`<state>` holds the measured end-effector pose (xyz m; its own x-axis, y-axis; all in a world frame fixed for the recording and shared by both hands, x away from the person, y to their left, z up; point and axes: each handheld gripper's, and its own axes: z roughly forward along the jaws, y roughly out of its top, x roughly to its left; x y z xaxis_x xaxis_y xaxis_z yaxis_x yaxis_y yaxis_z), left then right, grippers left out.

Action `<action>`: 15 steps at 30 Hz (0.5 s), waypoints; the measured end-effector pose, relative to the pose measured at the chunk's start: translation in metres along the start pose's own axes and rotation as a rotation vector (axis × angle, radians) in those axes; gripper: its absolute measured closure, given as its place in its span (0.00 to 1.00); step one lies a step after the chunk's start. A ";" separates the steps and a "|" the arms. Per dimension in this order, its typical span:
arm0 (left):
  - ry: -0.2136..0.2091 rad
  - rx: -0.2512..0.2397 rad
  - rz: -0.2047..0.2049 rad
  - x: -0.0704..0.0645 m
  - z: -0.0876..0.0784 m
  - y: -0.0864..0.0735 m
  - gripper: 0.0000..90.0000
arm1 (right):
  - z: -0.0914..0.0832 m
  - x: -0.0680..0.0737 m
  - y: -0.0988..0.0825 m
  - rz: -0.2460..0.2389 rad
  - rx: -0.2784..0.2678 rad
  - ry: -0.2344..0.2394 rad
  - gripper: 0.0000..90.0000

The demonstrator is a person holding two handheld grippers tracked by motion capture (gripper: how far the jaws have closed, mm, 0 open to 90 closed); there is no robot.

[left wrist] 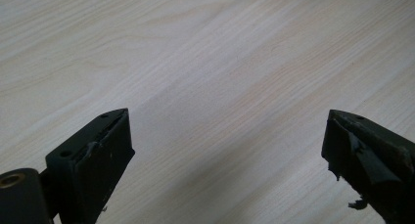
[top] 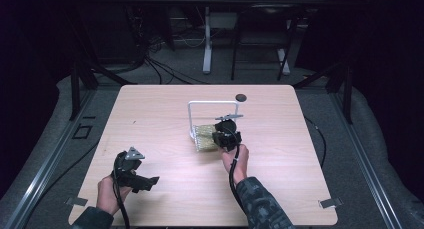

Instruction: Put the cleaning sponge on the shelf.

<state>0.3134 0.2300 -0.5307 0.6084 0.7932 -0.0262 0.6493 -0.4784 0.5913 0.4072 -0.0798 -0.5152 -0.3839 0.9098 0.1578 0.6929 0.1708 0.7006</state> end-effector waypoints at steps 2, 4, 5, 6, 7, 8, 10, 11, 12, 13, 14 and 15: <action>-0.002 0.003 0.002 0.000 0.000 0.000 0.05 | 0.003 0.001 0.000 0.010 -0.006 -0.016 1.00; -0.003 0.002 0.002 0.000 0.000 0.000 0.05 | 0.004 0.002 0.001 0.014 -0.013 -0.028 1.00; 0.000 0.001 0.002 0.000 0.000 0.000 0.05 | 0.004 0.003 0.001 0.017 -0.013 -0.032 1.00; -0.001 0.001 -0.001 0.000 0.000 0.000 0.05 | 0.005 0.003 0.002 0.023 -0.017 -0.034 1.00; -0.002 -0.001 -0.001 0.000 0.000 0.000 0.05 | 0.006 0.003 0.002 0.028 -0.023 -0.038 1.00; -0.003 0.000 0.002 0.000 0.000 0.000 0.05 | 0.007 0.003 0.003 0.030 -0.028 -0.044 1.00; -0.005 -0.003 0.005 0.000 0.000 0.000 0.05 | 0.009 0.004 0.005 0.034 -0.030 -0.052 1.00; -0.006 -0.002 0.004 0.000 0.000 0.000 0.05 | 0.009 0.004 0.006 0.034 -0.033 -0.057 1.00; -0.006 -0.001 0.005 0.000 0.000 0.000 0.05 | 0.010 0.005 0.007 0.039 -0.032 -0.059 1.00; -0.009 0.002 0.006 0.000 0.000 0.000 0.05 | 0.011 0.005 0.008 0.041 -0.028 -0.065 1.00; -0.009 0.002 0.006 0.000 0.000 0.000 0.05 | 0.013 0.006 0.009 0.051 -0.029 -0.072 1.00; -0.006 0.001 0.005 0.000 0.000 0.000 0.05 | 0.014 0.006 0.010 0.054 -0.030 -0.070 1.00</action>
<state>0.3133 0.2298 -0.5308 0.6148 0.7882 -0.0282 0.6466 -0.4832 0.5902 0.4204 -0.0678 -0.5171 -0.3018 0.9419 0.1476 0.6924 0.1102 0.7131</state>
